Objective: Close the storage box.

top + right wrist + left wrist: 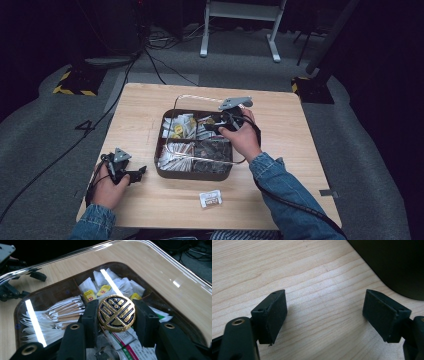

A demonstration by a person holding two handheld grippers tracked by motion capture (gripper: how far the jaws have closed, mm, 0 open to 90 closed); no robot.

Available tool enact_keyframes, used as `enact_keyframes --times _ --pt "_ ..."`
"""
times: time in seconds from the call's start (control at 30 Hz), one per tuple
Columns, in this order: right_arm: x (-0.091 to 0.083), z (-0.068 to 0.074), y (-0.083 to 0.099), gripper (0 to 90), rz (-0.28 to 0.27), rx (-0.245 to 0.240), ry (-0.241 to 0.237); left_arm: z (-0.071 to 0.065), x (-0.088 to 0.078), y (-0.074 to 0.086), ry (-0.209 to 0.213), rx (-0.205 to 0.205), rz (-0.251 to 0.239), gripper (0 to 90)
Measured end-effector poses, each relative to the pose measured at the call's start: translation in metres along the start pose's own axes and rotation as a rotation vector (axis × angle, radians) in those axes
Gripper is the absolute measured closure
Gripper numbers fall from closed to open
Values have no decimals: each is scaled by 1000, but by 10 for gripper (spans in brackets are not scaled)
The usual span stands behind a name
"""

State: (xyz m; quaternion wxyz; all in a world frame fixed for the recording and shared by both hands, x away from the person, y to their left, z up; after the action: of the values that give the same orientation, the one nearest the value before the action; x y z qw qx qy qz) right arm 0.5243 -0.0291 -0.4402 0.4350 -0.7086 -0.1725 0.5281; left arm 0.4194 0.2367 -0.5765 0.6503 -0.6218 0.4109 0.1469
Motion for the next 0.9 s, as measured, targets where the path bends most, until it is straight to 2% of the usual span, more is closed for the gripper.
enact_keyframes --times 0.37,0.9 --pt "38 13 9 587 40 -17 -34 0 0 0 -1 -1 -4 202" --pt "58 22 19 587 71 -26 -42 0 0 0 0 -1 -3 202"
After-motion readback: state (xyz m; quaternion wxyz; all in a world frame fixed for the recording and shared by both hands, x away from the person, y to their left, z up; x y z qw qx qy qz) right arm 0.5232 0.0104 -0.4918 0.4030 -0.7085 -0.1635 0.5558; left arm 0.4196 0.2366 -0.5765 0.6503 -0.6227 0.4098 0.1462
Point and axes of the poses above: each handheld gripper's, and its own axes: x roughly forward along the jaws, y roughly out of its underside, z roughly to its left, the point moved 10 cm from there along x, roughly forward along the jaws, and after that the axes turned 7 degrees about -x, right-handed, at the moved point
